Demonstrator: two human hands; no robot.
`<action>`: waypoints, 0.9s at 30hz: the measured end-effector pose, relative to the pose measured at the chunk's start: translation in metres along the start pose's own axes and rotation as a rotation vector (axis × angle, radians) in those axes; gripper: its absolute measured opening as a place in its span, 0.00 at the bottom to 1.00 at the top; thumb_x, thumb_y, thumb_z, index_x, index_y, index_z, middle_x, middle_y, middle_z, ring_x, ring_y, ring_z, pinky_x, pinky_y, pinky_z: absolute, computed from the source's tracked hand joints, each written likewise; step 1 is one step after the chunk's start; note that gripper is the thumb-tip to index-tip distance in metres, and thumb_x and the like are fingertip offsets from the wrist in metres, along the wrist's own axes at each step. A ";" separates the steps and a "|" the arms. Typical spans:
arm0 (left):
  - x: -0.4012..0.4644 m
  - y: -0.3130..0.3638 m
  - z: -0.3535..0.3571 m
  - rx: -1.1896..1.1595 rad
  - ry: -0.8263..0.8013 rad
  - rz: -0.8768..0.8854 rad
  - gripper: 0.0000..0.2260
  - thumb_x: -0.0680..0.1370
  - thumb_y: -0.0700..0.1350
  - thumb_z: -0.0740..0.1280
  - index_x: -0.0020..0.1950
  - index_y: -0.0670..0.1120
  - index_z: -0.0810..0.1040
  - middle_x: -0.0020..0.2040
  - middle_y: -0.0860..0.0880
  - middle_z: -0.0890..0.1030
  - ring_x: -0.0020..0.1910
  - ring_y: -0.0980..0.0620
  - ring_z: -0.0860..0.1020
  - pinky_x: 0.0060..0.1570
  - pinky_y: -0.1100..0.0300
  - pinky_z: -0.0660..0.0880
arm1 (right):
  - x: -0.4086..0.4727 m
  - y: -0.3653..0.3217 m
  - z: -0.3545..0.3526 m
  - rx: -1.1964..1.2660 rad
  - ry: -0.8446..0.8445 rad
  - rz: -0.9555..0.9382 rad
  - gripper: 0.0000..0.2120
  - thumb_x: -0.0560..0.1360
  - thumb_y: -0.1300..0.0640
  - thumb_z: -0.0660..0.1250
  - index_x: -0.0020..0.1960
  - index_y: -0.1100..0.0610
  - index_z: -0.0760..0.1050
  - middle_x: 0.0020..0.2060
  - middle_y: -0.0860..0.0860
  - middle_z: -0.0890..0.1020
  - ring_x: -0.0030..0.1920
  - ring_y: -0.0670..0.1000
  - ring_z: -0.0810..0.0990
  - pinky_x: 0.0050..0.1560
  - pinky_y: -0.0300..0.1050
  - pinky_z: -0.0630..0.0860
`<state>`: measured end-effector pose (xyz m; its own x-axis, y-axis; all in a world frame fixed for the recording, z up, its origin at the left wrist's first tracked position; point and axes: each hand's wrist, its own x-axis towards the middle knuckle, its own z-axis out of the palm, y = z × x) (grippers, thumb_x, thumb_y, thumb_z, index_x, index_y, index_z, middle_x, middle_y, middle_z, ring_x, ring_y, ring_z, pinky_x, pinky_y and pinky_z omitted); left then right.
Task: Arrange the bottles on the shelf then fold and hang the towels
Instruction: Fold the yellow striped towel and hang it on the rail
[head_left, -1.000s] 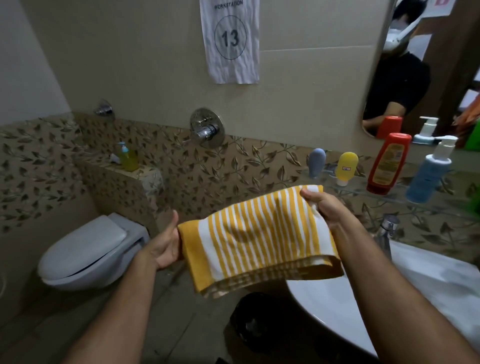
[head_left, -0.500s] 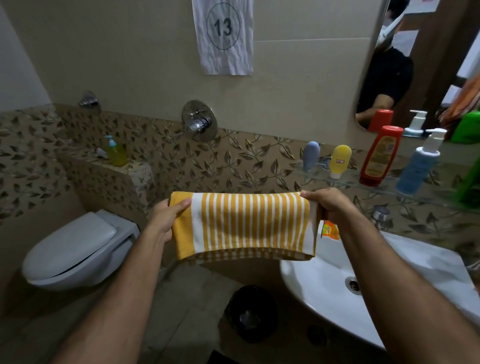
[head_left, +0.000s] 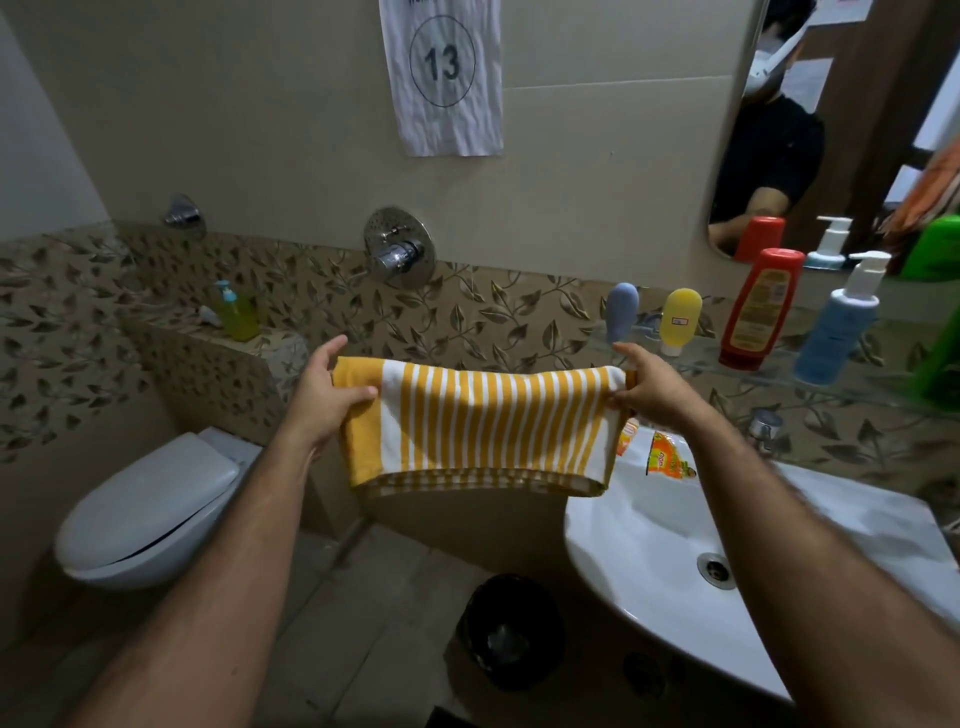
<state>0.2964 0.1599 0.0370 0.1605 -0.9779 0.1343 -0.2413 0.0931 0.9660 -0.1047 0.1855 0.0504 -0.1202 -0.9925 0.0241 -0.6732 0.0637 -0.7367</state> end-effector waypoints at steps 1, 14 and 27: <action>-0.001 0.001 -0.002 0.044 0.017 0.025 0.35 0.71 0.34 0.74 0.74 0.54 0.65 0.70 0.45 0.70 0.63 0.45 0.74 0.55 0.48 0.78 | 0.000 0.001 -0.001 -0.036 0.025 -0.025 0.37 0.72 0.67 0.73 0.76 0.53 0.62 0.70 0.58 0.71 0.65 0.59 0.75 0.57 0.55 0.80; -0.012 -0.020 -0.006 0.348 0.187 0.107 0.10 0.73 0.45 0.75 0.52 0.49 0.80 0.46 0.49 0.80 0.47 0.49 0.78 0.40 0.56 0.74 | -0.007 -0.034 -0.033 0.233 0.002 -0.200 0.04 0.80 0.52 0.65 0.49 0.44 0.76 0.47 0.45 0.81 0.50 0.45 0.81 0.43 0.38 0.76; -0.016 -0.061 0.030 0.379 0.028 -0.045 0.10 0.74 0.46 0.73 0.52 0.46 0.78 0.48 0.48 0.79 0.51 0.44 0.79 0.44 0.55 0.73 | -0.015 -0.075 -0.027 0.349 0.168 -0.263 0.09 0.81 0.53 0.64 0.57 0.57 0.77 0.49 0.52 0.84 0.50 0.52 0.84 0.56 0.52 0.80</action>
<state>0.2797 0.1639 -0.0308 0.2040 -0.9733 0.1052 -0.5694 -0.0305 0.8215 -0.0722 0.1980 0.1231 -0.1141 -0.9375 0.3286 -0.4143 -0.2558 -0.8735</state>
